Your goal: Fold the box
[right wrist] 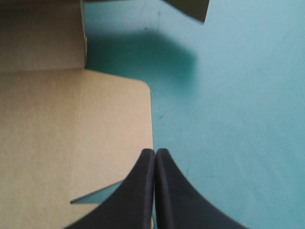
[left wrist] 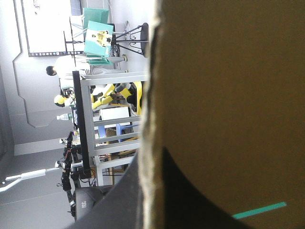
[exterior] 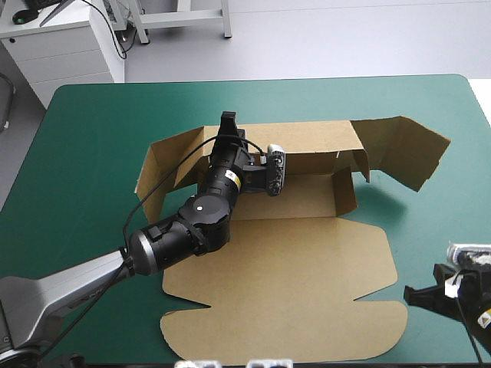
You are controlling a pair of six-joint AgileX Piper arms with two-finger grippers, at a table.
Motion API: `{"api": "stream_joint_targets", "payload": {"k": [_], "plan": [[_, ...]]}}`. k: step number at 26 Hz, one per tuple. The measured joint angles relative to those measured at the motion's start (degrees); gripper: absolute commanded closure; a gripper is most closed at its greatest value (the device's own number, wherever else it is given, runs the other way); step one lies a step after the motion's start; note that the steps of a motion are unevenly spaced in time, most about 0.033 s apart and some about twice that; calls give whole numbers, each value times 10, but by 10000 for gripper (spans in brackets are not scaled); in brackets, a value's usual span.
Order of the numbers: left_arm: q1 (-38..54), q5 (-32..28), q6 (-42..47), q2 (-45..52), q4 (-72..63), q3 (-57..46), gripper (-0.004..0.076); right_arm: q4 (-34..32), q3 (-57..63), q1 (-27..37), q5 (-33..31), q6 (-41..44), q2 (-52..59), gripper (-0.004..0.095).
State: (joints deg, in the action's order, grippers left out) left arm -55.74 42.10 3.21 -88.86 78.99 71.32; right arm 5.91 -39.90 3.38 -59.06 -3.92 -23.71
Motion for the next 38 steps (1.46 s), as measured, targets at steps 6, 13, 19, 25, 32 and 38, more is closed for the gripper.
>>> {"api": "stream_joint_targets", "payload": {"k": [6, 13, 19, 25, 32, 38], "plan": [[0, -1, 27, -7, 37, -36, 731, 21, -119, 0, 34, 1, -117, 922], [0, 10, 39, -35, 42, -41, 731, 113, -321, 0, 38, -64, -358, 922], [0, 12, 48, -39, 50, -41, 731, 149, -473, 0, 27, -79, -559, 922], [0, 12, 83, -39, 52, -41, 731, 172, -577, 0, -10, -81, -684, 922], [0, 13, 147, -40, 89, -41, 731, 176, -612, 0, -56, -83, -761, 922], [0, 12, 170, -40, 116, -41, 731, 171, -614, 0, -74, -91, -769, 922]]}}
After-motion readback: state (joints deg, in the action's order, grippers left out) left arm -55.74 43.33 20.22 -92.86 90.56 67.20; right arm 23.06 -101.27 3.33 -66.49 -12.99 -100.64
